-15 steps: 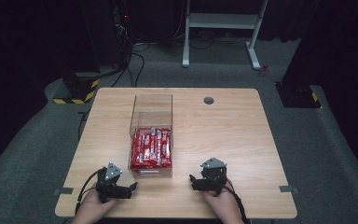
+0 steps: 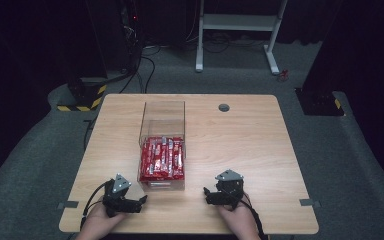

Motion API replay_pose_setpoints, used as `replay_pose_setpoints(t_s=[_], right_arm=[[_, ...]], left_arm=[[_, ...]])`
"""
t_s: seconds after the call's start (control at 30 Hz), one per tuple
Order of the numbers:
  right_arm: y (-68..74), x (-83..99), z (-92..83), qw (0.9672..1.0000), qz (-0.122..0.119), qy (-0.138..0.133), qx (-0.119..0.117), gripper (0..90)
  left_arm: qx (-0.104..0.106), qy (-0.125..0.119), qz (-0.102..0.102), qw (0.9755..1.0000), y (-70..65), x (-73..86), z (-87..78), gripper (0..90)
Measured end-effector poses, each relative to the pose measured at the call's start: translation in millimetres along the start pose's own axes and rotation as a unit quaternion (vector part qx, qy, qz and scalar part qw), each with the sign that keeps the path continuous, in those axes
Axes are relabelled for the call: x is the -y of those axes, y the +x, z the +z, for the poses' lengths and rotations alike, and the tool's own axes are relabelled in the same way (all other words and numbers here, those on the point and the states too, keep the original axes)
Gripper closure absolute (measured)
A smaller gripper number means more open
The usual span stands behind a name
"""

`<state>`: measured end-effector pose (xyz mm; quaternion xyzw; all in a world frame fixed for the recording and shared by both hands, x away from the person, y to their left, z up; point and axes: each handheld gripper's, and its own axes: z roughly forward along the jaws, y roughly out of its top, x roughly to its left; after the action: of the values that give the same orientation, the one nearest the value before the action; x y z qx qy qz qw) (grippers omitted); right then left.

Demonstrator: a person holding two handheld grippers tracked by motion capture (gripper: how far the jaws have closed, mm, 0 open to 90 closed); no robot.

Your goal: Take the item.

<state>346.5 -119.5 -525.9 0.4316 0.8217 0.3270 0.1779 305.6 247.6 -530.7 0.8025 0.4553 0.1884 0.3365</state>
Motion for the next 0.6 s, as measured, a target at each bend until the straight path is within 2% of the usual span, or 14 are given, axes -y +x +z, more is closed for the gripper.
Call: replay_pose_setpoints(t_s=[0.6], right_arm=[[-0.5,0.2,-0.3,1.0000,-0.004,-0.003,-0.002,8.8]], left_arm=[[0.000,0.000,0.000,1.0000,0.0,0.0,0.0,0.7]])
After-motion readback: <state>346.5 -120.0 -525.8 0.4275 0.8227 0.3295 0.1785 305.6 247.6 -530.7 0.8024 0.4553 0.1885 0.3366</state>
